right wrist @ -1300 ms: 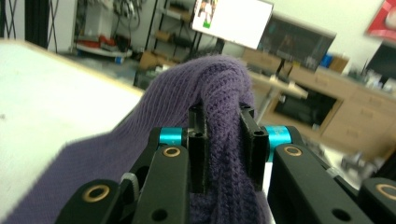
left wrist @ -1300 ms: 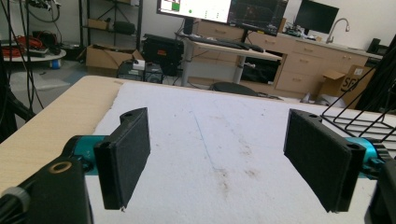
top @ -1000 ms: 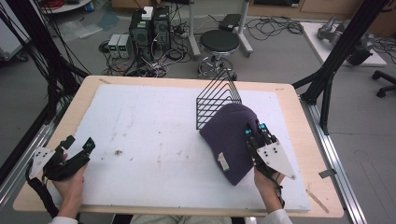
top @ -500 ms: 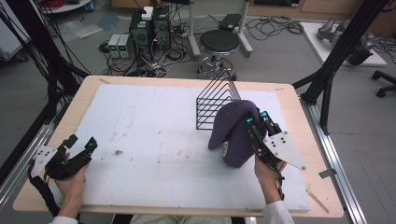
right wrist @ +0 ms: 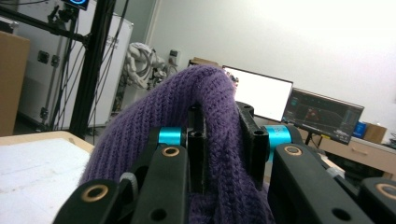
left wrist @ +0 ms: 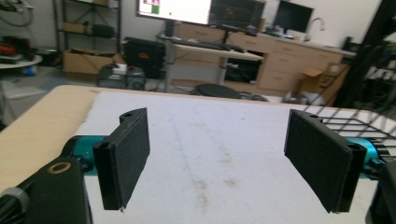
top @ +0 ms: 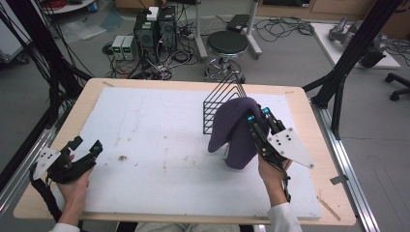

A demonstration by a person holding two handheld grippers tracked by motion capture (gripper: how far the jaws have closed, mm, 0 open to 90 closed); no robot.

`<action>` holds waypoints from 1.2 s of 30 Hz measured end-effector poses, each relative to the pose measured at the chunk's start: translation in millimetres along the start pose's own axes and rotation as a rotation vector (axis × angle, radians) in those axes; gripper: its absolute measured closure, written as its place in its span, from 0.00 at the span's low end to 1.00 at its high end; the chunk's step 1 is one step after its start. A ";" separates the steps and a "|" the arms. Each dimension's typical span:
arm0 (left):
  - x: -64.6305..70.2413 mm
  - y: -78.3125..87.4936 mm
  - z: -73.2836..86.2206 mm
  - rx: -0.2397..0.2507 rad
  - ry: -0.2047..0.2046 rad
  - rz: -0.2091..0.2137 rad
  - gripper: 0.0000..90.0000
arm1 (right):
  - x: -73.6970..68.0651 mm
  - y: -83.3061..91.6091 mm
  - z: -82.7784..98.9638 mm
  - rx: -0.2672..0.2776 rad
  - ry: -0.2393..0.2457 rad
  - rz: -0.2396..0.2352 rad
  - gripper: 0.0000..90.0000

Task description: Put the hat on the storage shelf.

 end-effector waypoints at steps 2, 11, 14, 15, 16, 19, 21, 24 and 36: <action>0.5 -1.4 -1.7 -0.006 -0.011 0.011 0.25 | -3.8 -3.6 0.7 -0.006 -0.010 -0.008 0.85; 6.5 -11.0 -19.3 0.034 -0.033 0.049 0.25 | -14.9 -15.8 0.1 -0.001 -0.025 -0.029 0.85; 10.3 -14.7 -26.7 0.057 -0.066 0.070 0.25 | -19.0 -20.1 -1.5 0.004 -0.034 -0.035 0.85; 11.9 -16.3 -29.0 0.066 -0.066 0.080 0.25 | -19.0 -20.1 -1.5 0.004 -0.034 -0.035 0.85; 13.9 -17.5 -31.5 0.072 -0.063 0.090 0.25 | -20.1 -21.5 -1.7 0.005 -0.035 -0.037 0.85; 23.0 -21.3 -38.0 0.089 -0.056 0.137 0.25 | -24.6 -27.8 -3.2 0.007 -0.044 -0.044 0.85; 30.2 -25.4 -40.1 0.086 -0.056 0.169 0.25 | -29.0 -33.3 -4.4 0.004 -0.041 -0.059 0.85; 40.3 -33.4 -41.3 0.069 -0.057 0.206 0.25 | -35.1 -40.9 -7.2 0.003 -0.036 -0.077 0.85; 88.7 -61.9 -43.0 0.033 -0.052 0.386 0.25 | -50.3 -55.4 -20.3 0.022 -0.016 -0.103 0.84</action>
Point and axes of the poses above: each handheld gripper's, and its own axes: y roughly backward along the jaws, z roughly out of its underside, x roughly to its right, the point moved 5 cm from there along -y, roughly forward along the jaws, and after that the axes turned 9 degrees about x, right-handed, at the moved point
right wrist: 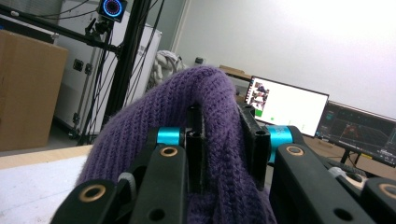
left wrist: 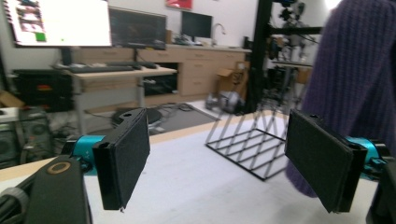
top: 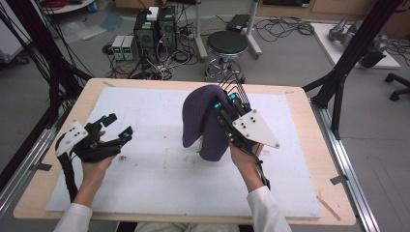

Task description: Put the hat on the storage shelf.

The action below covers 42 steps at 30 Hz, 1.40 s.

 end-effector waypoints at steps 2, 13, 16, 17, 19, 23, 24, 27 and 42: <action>3.8 -6.6 1.9 -0.007 0.011 0.017 0.25 | -1.4 -1.8 -0.4 -0.001 0.006 -0.005 0.84; 30.6 -39.3 2.6 0.006 0.047 0.102 0.27 | -3.3 -8.3 2.2 0.002 -0.020 0.005 0.84; 38.2 -48.3 5.9 -0.003 0.063 0.134 0.28 | -3.6 -9.7 1.1 0.007 -0.029 0.008 0.84; 40.6 -51.2 7.3 -0.007 0.066 0.143 0.28 | -3.9 -10.1 0.4 0.009 -0.034 0.009 0.84; 44.2 -56.5 10.0 -0.011 0.073 0.153 0.28 | -3.8 -10.9 -0.7 0.016 -0.032 0.010 0.84; 50.2 -65.7 13.5 0.003 0.110 0.167 0.28 | -5.7 -12.2 -1.4 0.019 -0.041 0.004 0.84; 51.9 -67.4 14.3 0.002 0.116 0.175 0.28 | -6.0 -12.7 -1.5 0.018 -0.039 0.000 0.84; 58.6 -71.3 16.6 -0.005 0.119 0.200 0.28 | -8.5 -14.1 -1.6 0.017 -0.040 -0.010 0.84; 72.7 -82.4 17.4 0.042 0.166 0.237 0.34 | -30.6 -24.9 -13.5 0.040 -0.027 -0.074 0.83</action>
Point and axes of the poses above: each handheld gripper's, and its own axes: y roughly backward along the jaws, z roughly out of its underside, x roughly to its right, the point moved 5 cm from there along -y, roughly forward along the jaws, and after that the axes turned 9 degrees about x, right-handed, at the moved point
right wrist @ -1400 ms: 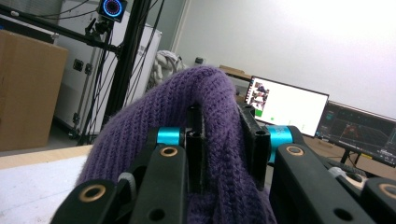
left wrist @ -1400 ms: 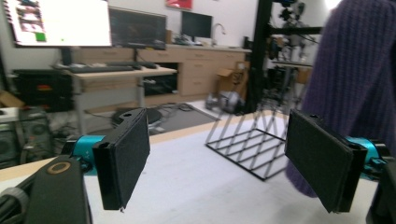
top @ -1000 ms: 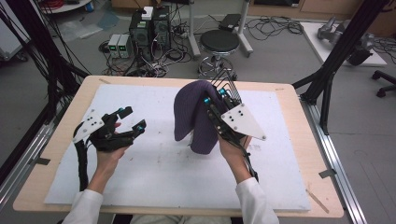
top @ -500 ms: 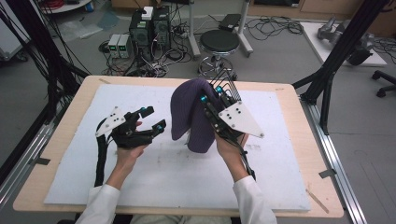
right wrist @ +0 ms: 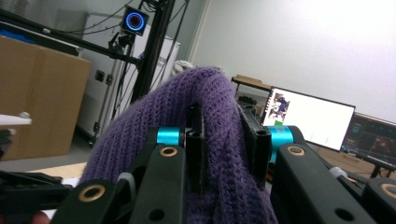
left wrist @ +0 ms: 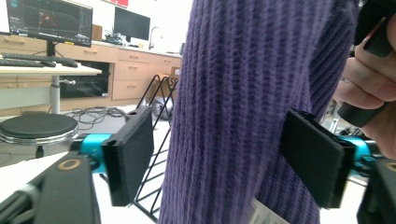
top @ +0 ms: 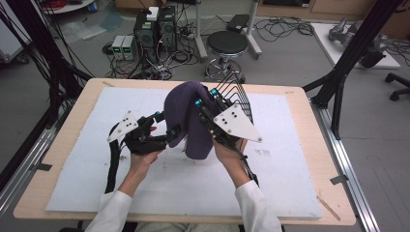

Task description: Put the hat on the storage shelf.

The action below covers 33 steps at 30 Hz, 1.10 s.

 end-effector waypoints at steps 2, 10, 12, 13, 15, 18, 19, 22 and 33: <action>0.4 0.6 -1.5 0.012 -0.006 0.006 0.44 | -2.0 -1.5 -0.8 0.002 -0.003 -0.009 0.83; -2.3 6.0 -7.3 0.027 -0.041 -0.004 0.86 | 2.8 -0.5 -0.3 -0.017 0.011 -0.010 0.83; -4.8 8.5 -10.3 0.041 -0.030 -0.010 0.89 | 5.2 1.7 -1.0 -0.023 0.031 -0.007 0.83; -5.4 10.0 -11.7 0.043 -0.034 -0.007 0.90 | 7.4 3.1 -1.4 -0.026 0.043 -0.007 0.83; -6.6 12.3 -13.8 0.042 -0.054 -0.008 0.91 | 11.8 5.9 -1.2 -0.038 0.066 -0.002 0.83; -9.0 13.7 -15.5 0.031 -0.065 -0.010 0.91 | 17.8 8.3 1.6 -0.059 0.085 -0.006 0.83; -9.9 13.6 -15.9 0.026 -0.073 -0.012 0.91 | 19.0 9.0 3.0 -0.067 0.098 -0.008 0.83; -12.4 12.9 -17.8 0.012 -0.083 -0.012 0.91 | 21.4 11.0 6.0 -0.084 0.136 -0.011 0.83; -9.0 -9.8 -28.6 -0.017 -0.108 0.017 0.92 | 47.6 16.5 10.2 -0.104 0.151 0.037 0.83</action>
Point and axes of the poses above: each handheld gripper's, and its own axes: y roughly backward along the jaws, z roughly out of its underside, x roughly to its right, the point moved 5 cm from there along -y, roughly forward along the jaws, and after that the axes turned 9 degrees about x, right-handed, at the moved point
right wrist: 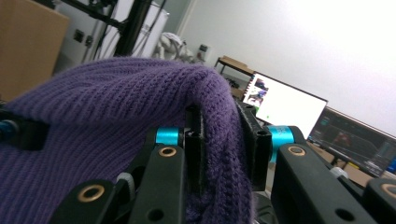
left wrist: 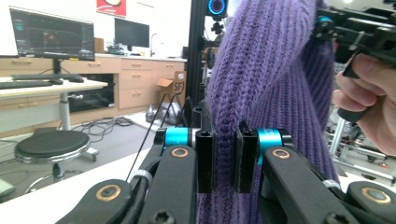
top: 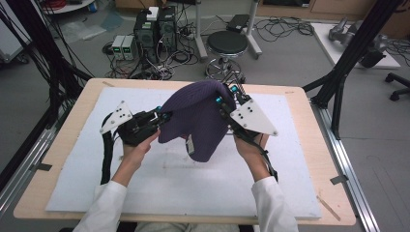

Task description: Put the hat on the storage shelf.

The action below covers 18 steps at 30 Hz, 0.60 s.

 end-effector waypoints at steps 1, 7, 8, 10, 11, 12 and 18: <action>1.0 -4.3 -0.8 -0.002 0.002 0.005 0.92 | 3.4 0.5 0.3 0.000 0.005 0.005 0.83; 4.1 -32.0 -6.0 -0.001 0.017 0.025 0.92 | 26.4 4.0 -3.8 -0.010 0.064 0.039 0.82; 4.8 -37.1 -7.9 0.001 0.017 0.032 0.92 | 30.9 4.0 -5.3 -0.010 0.077 0.048 0.82; 6.2 -47.7 -11.8 -0.003 0.012 0.040 0.92 | 40.1 3.2 -8.2 -0.017 0.091 0.066 0.82; 6.9 -52.7 -14.1 0.000 0.008 0.041 0.92 | 44.9 2.2 -9.8 -0.017 0.110 0.077 0.82; 7.3 -58.0 -16.5 0.003 0.006 0.045 0.92 | 49.6 1.4 -11.5 -0.018 0.131 0.084 0.82; 7.9 -88.1 -33.3 0.005 -0.008 0.064 0.92 | 77.6 -6.1 -20.5 -0.030 0.202 0.140 0.82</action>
Point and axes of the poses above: each handheld gripper's, and its own axes: y roughly backward along the jaws, z roughly out of its underside, x roughly to its right, the point moved 5 cm from there along -y, roughly forward along the jaws, and after that the axes turned 9 degrees about x, right-handed, at the moved point
